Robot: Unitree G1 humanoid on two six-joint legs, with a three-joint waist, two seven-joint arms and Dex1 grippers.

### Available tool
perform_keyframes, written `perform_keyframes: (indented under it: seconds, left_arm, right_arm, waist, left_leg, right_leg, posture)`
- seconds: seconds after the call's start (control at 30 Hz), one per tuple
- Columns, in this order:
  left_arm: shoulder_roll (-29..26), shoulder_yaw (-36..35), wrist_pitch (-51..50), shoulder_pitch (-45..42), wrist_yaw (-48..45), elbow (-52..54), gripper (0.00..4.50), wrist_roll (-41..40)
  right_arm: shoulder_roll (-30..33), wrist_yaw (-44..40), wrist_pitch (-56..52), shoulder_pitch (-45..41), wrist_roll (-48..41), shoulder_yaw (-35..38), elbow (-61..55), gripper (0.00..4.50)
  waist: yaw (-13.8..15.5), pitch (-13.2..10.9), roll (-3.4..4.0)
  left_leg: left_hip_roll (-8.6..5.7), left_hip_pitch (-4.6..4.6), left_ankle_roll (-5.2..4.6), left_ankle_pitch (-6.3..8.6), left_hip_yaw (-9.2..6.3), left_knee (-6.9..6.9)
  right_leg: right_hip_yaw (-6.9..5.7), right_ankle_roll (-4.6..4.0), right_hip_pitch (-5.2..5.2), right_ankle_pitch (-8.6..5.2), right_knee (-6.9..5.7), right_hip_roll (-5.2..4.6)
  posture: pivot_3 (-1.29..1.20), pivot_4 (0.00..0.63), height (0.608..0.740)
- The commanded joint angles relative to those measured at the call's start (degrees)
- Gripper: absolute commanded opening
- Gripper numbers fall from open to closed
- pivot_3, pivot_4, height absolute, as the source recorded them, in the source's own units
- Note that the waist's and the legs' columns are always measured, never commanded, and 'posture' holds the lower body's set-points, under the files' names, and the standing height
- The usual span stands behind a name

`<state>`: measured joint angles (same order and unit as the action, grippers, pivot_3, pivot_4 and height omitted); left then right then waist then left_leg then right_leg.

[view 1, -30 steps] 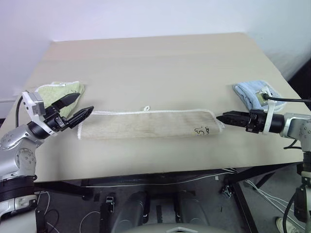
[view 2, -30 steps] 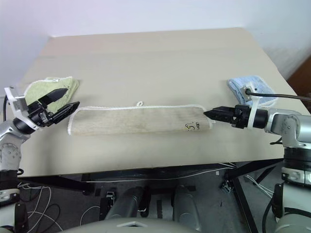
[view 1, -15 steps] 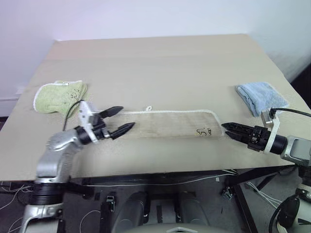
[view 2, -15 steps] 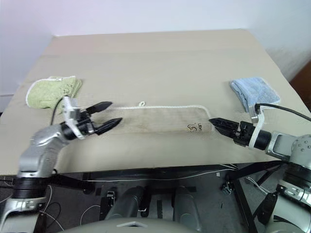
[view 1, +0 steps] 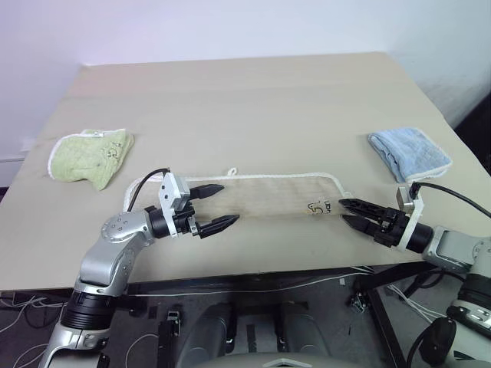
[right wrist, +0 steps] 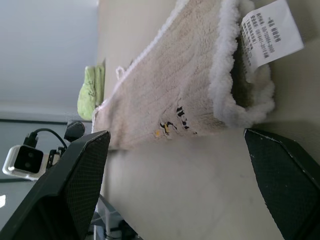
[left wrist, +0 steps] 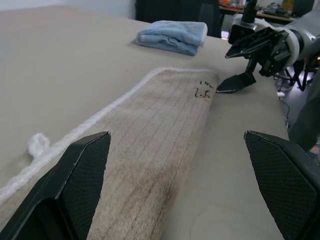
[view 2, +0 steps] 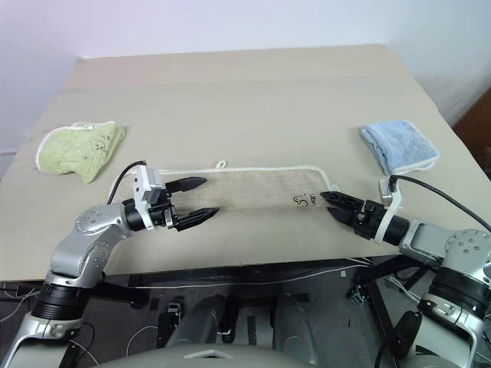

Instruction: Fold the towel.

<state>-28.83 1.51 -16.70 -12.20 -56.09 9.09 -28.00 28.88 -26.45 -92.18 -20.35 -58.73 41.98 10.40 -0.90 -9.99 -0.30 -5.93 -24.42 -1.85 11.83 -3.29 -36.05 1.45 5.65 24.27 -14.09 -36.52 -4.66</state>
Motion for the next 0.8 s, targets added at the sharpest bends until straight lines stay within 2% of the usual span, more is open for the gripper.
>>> perform_keyframes:
  seconds: [0.03,0.37,0.5,0.63,0.8]
  left_arm:
    - [0.1,0.5,1.0,-0.6,-0.2,1.6,4.49,0.4]
    - [-0.2,0.1,1.8,-0.3,-1.1,1.1,4.49,1.1]
    - [0.0,0.1,2.3,-0.6,-1.3,0.4,4.5,1.4]
    - [-0.1,0.1,3.3,-0.3,-1.5,-0.2,4.5,1.9]
    - [0.1,0.5,4.2,0.1,-1.7,-0.7,4.5,2.4]
  right_arm:
    - [-2.9,5.1,-0.3,-2.6,0.7,2.8,1.3,4.5]
    - [-4.7,10.8,0.3,-6.7,2.3,6.5,4.0,4.5]
    - [-5.4,11.9,0.8,-6.4,3.1,6.1,3.7,3.27]
    - [-5.6,11.6,1.1,-5.8,3.1,4.9,1.8,1.86]
    - [-6.4,12.0,1.7,-7.8,2.3,7.2,3.2,0.12]
  waist:
    - [-0.2,0.0,-0.02]
    - [0.1,0.0,-0.02]
    - [0.0,0.0,-0.02]
    - [0.0,0.0,-0.01]
    - [-0.2,0.1,-0.04]
  left_leg:
    - [0.02,0.0,0.0,0.0,0.0,-0.01]
    - [0.05,0.04,0.01,0.01,0.0,-0.1]
    - [0.05,0.03,-0.02,-0.01,0.0,-0.06]
    - [0.08,0.02,-0.02,-0.01,0.0,0.01]
    - [0.11,0.01,-0.02,0.0,0.0,-0.04]
  right_leg:
    - [0.0,-0.01,-0.01,0.01,0.0,0.02]
    - [-0.03,-0.22,-0.22,0.12,0.27,0.06]
    - [-0.03,-0.21,-0.21,0.12,0.35,0.06]
    - [-0.02,-0.21,-0.17,0.12,0.36,0.1]
    - [-0.01,-0.21,-0.22,0.12,0.41,0.11]
  posture:
    - [0.0,0.15,0.74]
    - [0.0,0.15,0.74]
    - [0.0,0.15,0.74]
    - [0.0,0.15,0.74]
    - [0.0,0.15,0.74]
